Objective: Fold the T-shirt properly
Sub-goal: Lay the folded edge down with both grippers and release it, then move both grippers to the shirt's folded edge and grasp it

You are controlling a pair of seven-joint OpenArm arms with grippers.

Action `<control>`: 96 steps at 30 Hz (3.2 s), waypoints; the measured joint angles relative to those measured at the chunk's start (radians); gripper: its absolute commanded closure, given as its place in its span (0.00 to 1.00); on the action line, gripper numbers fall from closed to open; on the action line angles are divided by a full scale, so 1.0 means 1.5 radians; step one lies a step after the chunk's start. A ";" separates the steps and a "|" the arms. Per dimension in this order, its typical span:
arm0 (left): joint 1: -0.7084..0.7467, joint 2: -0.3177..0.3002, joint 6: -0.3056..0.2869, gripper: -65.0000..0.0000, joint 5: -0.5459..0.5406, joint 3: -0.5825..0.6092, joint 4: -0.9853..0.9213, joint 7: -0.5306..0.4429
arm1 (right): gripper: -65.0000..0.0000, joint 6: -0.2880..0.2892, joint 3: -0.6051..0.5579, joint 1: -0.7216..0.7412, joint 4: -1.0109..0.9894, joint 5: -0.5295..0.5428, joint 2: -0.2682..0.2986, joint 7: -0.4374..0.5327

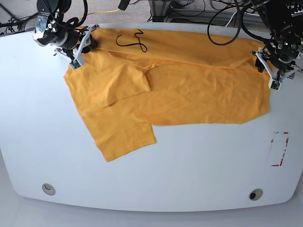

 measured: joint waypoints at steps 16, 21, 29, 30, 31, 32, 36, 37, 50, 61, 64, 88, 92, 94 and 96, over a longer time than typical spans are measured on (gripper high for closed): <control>-0.048 0.042 0.000 0.41 0.003 0.005 0.039 0.004 | 0.54 -0.006 0.042 0.048 0.084 -0.043 0.002 -0.049; -0.087 0.045 0.000 0.41 0.004 0.003 0.042 0.000 | 0.36 -0.006 0.045 0.121 0.062 -0.043 0.001 -0.049; -0.140 0.069 -0.002 0.41 0.001 0.055 0.021 0.003 | 0.36 -0.008 0.044 0.279 -0.095 -0.055 0.007 -0.052; -0.150 0.069 -0.003 0.41 0.001 0.055 0.014 0.002 | 0.36 -0.005 0.045 0.303 -0.124 -0.050 0.008 -0.050; -0.154 0.069 -0.002 0.41 0.001 0.055 0.012 -0.001 | 0.36 -0.009 0.043 0.321 -0.148 -0.052 0.010 -0.050; -0.158 0.067 -0.002 0.41 0.001 0.055 0.009 0.000 | 0.36 -0.005 0.042 0.343 -0.181 -0.043 0.018 -0.045; -0.158 0.078 0.001 0.41 0.006 0.053 0.007 0.002 | 0.36 -0.008 0.043 0.410 -0.288 -0.056 0.043 -0.027; -0.158 0.083 0.001 0.41 0.010 0.052 0.007 0.003 | 0.36 -0.007 0.043 0.422 -0.311 -0.055 0.050 -0.018; -0.153 0.087 0.000 0.41 0.006 0.053 0.004 0.005 | 0.36 -0.009 0.023 0.525 -0.600 -0.040 0.109 0.144; -0.168 0.087 0.000 0.34 0.007 0.050 -0.025 0.006 | 0.60 -0.006 -0.033 0.530 -0.604 -0.026 0.068 0.185; -0.189 0.089 0.035 0.23 -0.002 0.031 -0.051 0.003 | 0.66 -0.006 -0.034 0.531 -0.604 -0.026 0.062 0.183; -0.350 0.039 0.132 0.19 -0.002 -0.013 -0.370 -0.001 | 0.93 -0.006 -0.035 0.518 -0.578 -0.034 0.055 0.171; -0.373 0.032 0.131 0.21 0.000 -0.002 -0.414 -0.028 | 0.93 -0.006 -0.038 0.504 -0.539 -0.040 0.052 0.158; -0.373 0.032 0.131 0.30 0.001 0.019 -0.417 -0.037 | 0.93 -0.006 -0.038 0.502 -0.519 -0.049 0.049 0.125; -0.369 0.035 0.131 0.47 0.001 0.030 -0.420 -0.060 | 0.94 -0.006 -0.038 0.502 -0.517 -0.049 0.049 0.117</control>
